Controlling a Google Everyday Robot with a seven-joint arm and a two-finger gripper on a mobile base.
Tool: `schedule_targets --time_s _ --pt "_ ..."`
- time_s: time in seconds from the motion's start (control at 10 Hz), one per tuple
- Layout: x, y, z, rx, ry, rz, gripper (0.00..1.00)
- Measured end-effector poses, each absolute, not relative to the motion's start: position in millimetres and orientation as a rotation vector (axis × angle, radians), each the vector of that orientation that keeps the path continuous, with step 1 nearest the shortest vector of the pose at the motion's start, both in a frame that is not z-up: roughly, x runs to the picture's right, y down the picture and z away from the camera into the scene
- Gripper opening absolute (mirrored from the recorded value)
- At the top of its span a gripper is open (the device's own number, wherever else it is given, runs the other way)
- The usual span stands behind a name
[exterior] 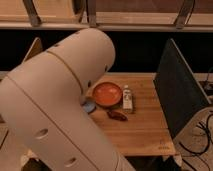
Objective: Place the eraser in the ceramic cup
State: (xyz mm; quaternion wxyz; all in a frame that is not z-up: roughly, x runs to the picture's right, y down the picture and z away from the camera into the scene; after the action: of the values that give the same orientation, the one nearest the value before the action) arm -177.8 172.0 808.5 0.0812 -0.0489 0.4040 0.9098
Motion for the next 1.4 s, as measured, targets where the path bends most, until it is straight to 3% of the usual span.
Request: schedule_targets --time_s 0.8,1.4 --pt "-185.6 210.2 842.7 -0.002 1.414 2.739 0.77" --pt "-184.2 203.2 849.0 0.029 1.402 2.786 0.18"
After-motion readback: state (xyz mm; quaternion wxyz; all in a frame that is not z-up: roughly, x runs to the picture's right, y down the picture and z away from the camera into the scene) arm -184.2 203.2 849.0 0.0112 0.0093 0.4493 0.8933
